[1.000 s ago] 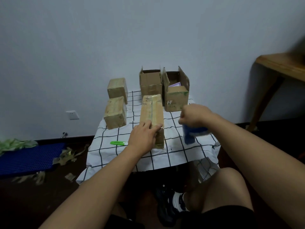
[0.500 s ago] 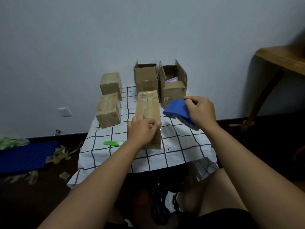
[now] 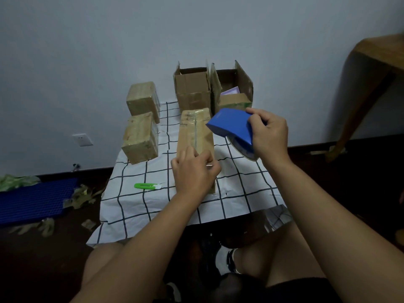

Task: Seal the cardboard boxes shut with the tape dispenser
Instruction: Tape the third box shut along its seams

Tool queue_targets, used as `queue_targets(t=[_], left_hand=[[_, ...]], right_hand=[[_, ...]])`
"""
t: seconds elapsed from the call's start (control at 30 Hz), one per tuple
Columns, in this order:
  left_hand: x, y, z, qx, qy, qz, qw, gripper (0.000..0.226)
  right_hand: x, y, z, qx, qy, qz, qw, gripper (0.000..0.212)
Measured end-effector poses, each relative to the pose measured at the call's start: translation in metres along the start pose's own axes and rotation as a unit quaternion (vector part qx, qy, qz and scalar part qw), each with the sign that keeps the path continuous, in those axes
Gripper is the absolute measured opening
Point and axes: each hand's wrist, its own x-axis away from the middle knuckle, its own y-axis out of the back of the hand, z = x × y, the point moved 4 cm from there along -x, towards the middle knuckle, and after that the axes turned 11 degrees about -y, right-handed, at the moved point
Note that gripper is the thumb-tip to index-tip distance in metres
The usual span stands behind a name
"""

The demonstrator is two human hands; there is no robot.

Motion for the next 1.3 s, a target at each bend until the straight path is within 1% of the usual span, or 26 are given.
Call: queue_targets(t=[0.1, 0.2, 0.3, 0.37, 0.43, 0.53, 0.6, 0.73, 0.9, 1.0, 1.17, 1.23, 1.3], left_hand=[[0.002, 0.005, 0.007, 0.020, -0.023, 0.002, 1.000, 0.021], [0.002, 0.012, 0.015, 0.039, -0.059, 0.040, 0.997, 0.027], [-0.002, 0.018, 0.022, 0.069, -0.067, 0.065, 0.993, 0.025], [-0.006, 0.020, 0.026, 0.087, -0.066, 0.071, 0.991, 0.024], [-0.008, 0.020, 0.027, 0.080, -0.089, 0.071, 0.990, 0.024], [-0.004, 0.018, 0.025, 0.039, -0.150, 0.040, 0.987, 0.022], [-0.001, 0.016, 0.026, 0.028, -0.171, 0.009, 0.985, 0.022], [0.002, 0.012, 0.032, 0.014, -0.204, -0.028, 0.978, 0.030], [0.006, 0.009, 0.029, -0.042, -0.259, -0.069, 0.962, 0.026], [0.008, 0.008, 0.028, -0.061, -0.268, -0.089, 0.957, 0.029], [0.010, 0.006, 0.025, -0.084, -0.275, -0.116, 0.951, 0.033], [0.011, 0.004, 0.024, -0.079, -0.266, -0.120, 0.953, 0.031], [0.013, 0.002, 0.024, -0.064, -0.239, -0.131, 0.960, 0.029]], right_hand=[[0.002, -0.005, 0.002, -0.039, -0.017, -0.002, 0.999, 0.032], [0.006, -0.014, 0.003, -0.098, -0.051, -0.005, 0.994, 0.026], [0.010, -0.027, 0.002, -0.159, -0.089, -0.003, 0.983, 0.024], [0.012, -0.037, 0.001, -0.177, -0.106, 0.005, 0.979, 0.024], [0.014, -0.046, 0.000, -0.182, -0.115, 0.013, 0.976, 0.025], [0.014, -0.059, 0.000, -0.195, -0.125, 0.022, 0.973, 0.026], [0.015, -0.065, -0.001, -0.205, -0.128, 0.029, 0.970, 0.026], [0.015, -0.071, -0.005, -0.196, -0.124, 0.043, 0.972, 0.026], [0.018, -0.070, -0.005, -0.137, -0.075, 0.057, 0.986, 0.029], [0.021, -0.070, -0.003, -0.111, -0.054, 0.066, 0.990, 0.030], [0.024, -0.073, -0.002, -0.106, -0.053, 0.067, 0.991, 0.029], [0.025, -0.072, -0.002, -0.107, -0.055, 0.067, 0.991, 0.029], [0.026, -0.073, -0.002, -0.106, -0.055, 0.068, 0.991, 0.030]])
